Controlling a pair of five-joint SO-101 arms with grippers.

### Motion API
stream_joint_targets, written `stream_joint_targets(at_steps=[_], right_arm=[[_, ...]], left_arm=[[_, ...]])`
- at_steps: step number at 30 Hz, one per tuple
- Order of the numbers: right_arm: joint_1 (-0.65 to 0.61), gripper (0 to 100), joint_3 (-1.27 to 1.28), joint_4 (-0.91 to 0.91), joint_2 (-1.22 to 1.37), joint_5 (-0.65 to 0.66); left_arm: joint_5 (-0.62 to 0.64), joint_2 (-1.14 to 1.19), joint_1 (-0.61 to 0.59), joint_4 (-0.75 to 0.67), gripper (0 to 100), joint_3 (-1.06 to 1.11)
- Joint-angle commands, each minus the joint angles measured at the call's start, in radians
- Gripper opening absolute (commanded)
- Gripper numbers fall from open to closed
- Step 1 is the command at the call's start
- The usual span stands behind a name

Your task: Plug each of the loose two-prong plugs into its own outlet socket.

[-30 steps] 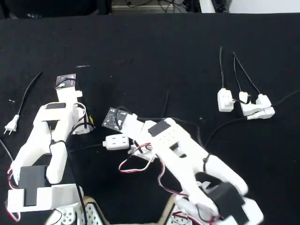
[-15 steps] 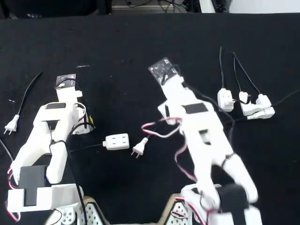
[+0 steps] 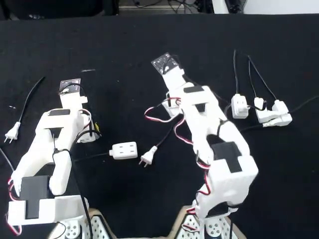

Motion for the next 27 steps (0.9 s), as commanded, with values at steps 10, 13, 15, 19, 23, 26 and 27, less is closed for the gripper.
stream_joint_targets(at_steps=[10,13,15,19,23,26,27], right_arm=[[0.104,2.5,-0.093,0.117,0.013,-0.002],[0.146,2.5,-0.093,0.196,0.013,0.037],[0.172,2.2,-0.093,0.258,0.013,0.118],[0.224,2.2,-0.093,0.416,0.013,0.29],[0.275,2.1,-0.093,0.592,0.013,0.307],[0.302,2.1,-0.09,0.686,0.013,0.316],[0.308,2.1,-0.087,0.7,0.012,0.342]], left_arm=[[0.008,-0.005,-0.01,-0.014,20,0.001],[0.008,-0.005,-0.01,-0.014,20,0.001],[0.008,-0.005,-0.01,-0.014,20,0.001],[0.008,-0.005,-0.01,-0.014,20,0.001],[0.008,-0.006,-0.01,-0.014,20,0.001],[0.008,-0.006,-0.01,-0.014,20,0.001],[0.008,-0.006,-0.01,-0.014,20,0.001]])
